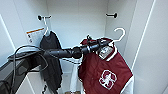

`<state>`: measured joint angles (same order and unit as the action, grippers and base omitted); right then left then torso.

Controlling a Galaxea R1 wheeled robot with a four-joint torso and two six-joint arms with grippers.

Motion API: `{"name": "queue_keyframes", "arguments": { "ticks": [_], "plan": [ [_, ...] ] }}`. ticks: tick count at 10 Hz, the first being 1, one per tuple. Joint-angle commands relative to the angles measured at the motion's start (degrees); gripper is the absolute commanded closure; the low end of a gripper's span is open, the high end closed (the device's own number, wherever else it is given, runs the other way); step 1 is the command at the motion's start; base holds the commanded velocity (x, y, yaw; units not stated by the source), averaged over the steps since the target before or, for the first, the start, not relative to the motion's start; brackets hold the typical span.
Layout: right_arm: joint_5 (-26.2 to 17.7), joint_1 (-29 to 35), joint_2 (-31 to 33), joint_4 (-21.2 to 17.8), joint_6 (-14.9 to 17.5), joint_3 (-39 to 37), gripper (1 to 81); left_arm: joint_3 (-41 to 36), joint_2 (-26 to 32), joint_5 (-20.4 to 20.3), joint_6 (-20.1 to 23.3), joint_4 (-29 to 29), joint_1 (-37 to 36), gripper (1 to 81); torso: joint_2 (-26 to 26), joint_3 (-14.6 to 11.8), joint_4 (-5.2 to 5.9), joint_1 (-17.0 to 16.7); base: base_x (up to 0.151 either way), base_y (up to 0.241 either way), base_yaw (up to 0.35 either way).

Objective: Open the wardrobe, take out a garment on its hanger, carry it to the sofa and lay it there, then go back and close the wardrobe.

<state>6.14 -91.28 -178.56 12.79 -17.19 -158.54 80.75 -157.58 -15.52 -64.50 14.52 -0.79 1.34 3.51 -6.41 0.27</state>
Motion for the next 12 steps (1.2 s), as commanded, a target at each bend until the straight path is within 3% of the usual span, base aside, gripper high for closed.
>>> {"name": "queue_keyframes", "arguments": {
  "ticks": [1, 8, 12],
  "plan": [
    [-2.80, 1.67, -0.34, 0.48, 0.23, 0.17, 1.0, -1.12, -0.11, -6.10, 1.75, 2.00, -9.88, 81.1, 0.00, 0.00, 0.00, 0.00, -0.110, 0.000, 0.000],
    [-2.80, 1.93, -0.42, 0.49, 0.23, 0.43, 1.0, -4.19, -0.38, -5.75, 1.66, 2.36, -8.83, 81.1, 0.00, 0.00, 0.00, 0.00, -0.110, 0.000, 0.000],
    [-2.80, 1.85, -0.34, 0.48, 0.23, 0.43, 1.0, -9.47, 3.67, -6.10, 1.66, 4.29, -6.63, 81.1, 0.00, 0.00, 0.00, 0.00, -0.110, 0.000, 0.000]
  ]
}}
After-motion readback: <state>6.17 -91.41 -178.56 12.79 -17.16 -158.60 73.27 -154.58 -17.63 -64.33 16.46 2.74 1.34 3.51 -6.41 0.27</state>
